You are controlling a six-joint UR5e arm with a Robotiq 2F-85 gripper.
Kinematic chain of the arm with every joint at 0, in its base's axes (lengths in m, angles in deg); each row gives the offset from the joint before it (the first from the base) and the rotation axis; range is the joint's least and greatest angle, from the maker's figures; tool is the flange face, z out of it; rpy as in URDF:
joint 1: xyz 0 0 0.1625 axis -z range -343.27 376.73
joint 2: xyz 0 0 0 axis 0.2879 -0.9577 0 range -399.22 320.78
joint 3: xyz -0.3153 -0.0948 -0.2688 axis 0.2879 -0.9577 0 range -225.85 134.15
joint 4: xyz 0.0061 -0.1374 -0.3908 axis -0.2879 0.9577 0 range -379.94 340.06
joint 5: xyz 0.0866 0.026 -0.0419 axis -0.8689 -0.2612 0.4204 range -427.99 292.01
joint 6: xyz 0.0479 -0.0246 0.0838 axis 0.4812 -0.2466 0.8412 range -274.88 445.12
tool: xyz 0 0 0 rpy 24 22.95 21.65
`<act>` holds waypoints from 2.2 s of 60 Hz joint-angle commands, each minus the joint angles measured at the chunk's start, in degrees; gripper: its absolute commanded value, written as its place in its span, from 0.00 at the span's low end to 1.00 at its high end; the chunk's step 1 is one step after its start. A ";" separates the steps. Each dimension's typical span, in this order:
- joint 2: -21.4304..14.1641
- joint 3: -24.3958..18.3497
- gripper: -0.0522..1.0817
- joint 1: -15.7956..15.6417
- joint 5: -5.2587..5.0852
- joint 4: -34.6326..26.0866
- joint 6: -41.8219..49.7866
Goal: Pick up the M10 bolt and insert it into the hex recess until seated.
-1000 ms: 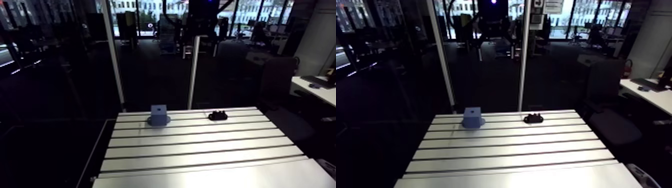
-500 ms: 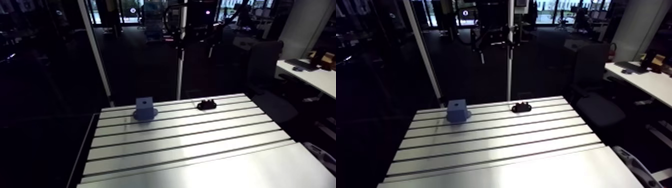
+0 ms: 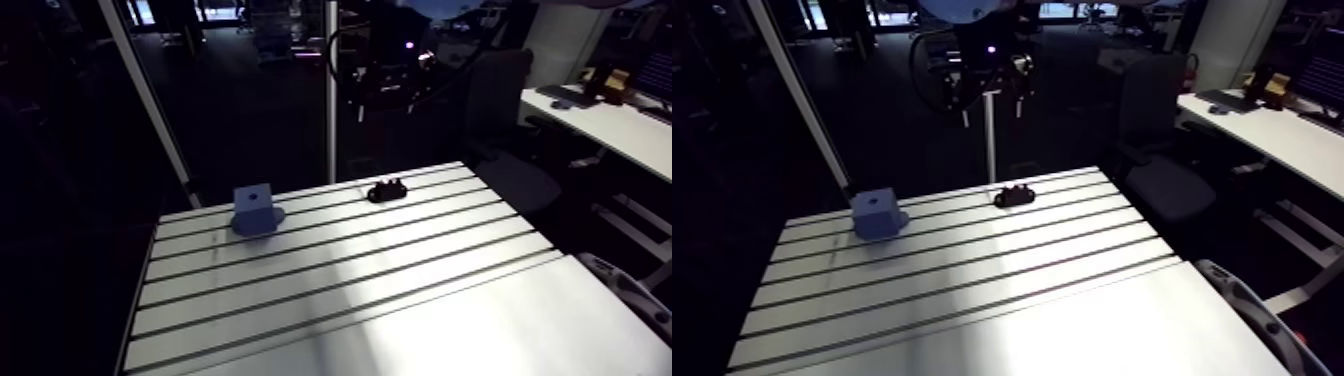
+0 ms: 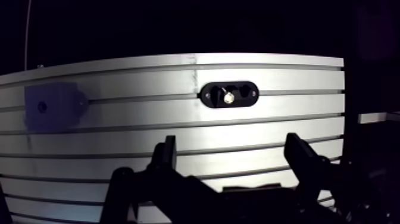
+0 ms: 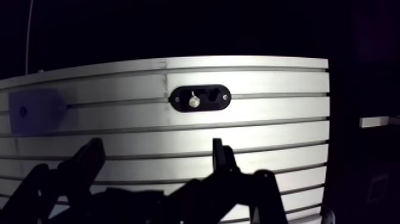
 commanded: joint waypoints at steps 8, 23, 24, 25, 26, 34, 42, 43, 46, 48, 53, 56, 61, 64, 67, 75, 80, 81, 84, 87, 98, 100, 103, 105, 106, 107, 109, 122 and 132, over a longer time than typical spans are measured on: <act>0.82 1.11 0.06 1.20 -1.02 1.75 -0.75; 4.35 1.94 0.06 1.96 -1.39 6.25 -0.75; 4.35 1.94 0.06 1.96 -1.39 6.25 -0.75; 4.80 2.14 0.06 2.28 -1.55 7.50 -0.83; 4.80 2.14 0.06 2.28 -1.55 7.50 -0.83; 6.94 2.62 0.06 2.86 -1.49 9.37 -0.67; 7.75 3.38 0.06 2.95 -1.48 10.98 -0.75; 7.75 3.38 0.06 2.95 -1.48 10.98 -0.75; 7.94 3.82 0.06 2.87 -1.42 11.87 -0.68; 8.33 3.84 0.06 3.02 -1.55 12.23 -0.59; 9.34 4.17 0.06 3.22 -1.58 12.97 -0.26; 9.43 4.27 0.06 3.22 -1.65 13.07 -0.23; 10.18 4.36 0.06 3.22 -1.67 14.17 -0.14; 10.46 4.37 0.06 3.22 -1.67 14.59 -0.06; 10.91 4.54 0.06 3.22 -1.59 15.40 -0.13; 11.12 4.80 0.06 3.29 -1.67 16.06 -0.05; 11.12 4.98 0.06 3.31 -1.75 16.24 0.02; 11.12 4.98 0.06 3.31 -1.75 16.24 0.02; 11.43 5.30 0.08 3.45 -1.75 16.25 0.12; 11.69 5.41 0.10 3.55 -1.83 16.33 0.20; 12.57 5.43 0.26 3.74 -3.21 17.39 0.56; 12.68 5.43 0.28 3.74 -3.24 17.47 0.56; 12.86 5.43 0.30 3.82 -3.34 17.48 0.56; 13.10 5.43 0.31 3.91 -3.26 17.48 0.56; 13.21 5.51 0.33 3.99 -3.33 17.48 0.49; 13.21 5.51 0.33 3.99 -3.33 17.48 0.49; 13.38 5.52 0.35 4.08 -3.34 17.48 0.48; 13.90 5.43 0.39 4.17 -3.50 17.48 0.39; 14.11 5.34 0.40 4.45 -3.59 17.48 0.13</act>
